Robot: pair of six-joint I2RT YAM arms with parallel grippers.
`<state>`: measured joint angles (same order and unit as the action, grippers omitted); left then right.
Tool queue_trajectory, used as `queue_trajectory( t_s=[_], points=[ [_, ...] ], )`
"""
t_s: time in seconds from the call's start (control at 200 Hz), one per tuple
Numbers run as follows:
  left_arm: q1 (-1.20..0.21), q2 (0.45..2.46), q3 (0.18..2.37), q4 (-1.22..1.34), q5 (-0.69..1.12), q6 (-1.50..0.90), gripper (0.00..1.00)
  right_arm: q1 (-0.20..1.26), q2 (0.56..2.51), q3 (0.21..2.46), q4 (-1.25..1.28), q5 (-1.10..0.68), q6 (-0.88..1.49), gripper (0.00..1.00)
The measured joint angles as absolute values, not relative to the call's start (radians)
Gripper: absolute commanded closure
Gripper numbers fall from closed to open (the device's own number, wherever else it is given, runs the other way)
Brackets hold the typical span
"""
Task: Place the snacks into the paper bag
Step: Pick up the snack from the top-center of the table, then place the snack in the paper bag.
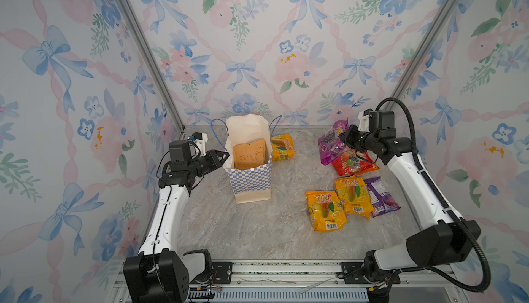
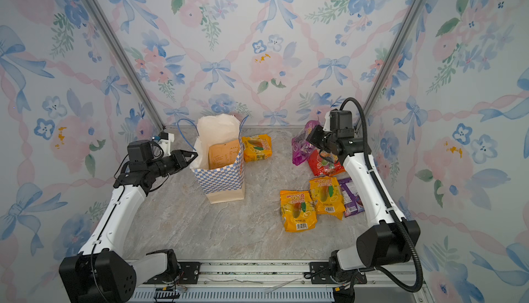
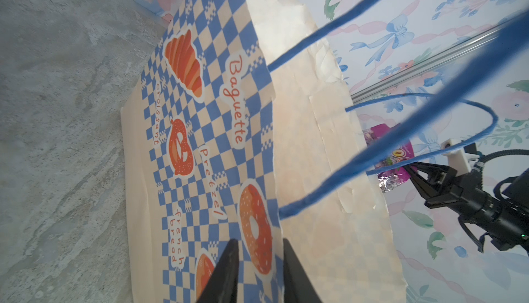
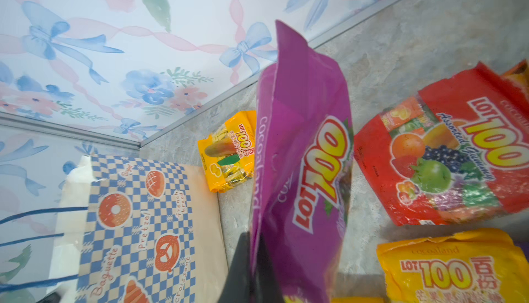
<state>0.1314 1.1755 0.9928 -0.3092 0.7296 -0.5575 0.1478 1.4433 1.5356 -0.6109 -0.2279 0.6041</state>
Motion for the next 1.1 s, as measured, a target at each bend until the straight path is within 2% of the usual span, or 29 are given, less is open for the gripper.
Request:
queue_trajectory(
  t_s=[0.24,0.646,1.101],
  points=[
    [0.131,1.191,0.993,-0.309,0.733,-0.558,0.73,0.244,1.39,1.699,-0.68,-0.2,0.551,1.0],
    [0.131,1.19,0.993,-0.309,0.738,-0.558,0.72,0.557,1.409,2.033,-0.775,-0.087,0.461,1.0],
    [0.131,1.19,0.993,-0.309,0.748,-0.558,0.72,0.769,1.667,2.379,-0.84,0.029,0.376,1.0]
  ],
)
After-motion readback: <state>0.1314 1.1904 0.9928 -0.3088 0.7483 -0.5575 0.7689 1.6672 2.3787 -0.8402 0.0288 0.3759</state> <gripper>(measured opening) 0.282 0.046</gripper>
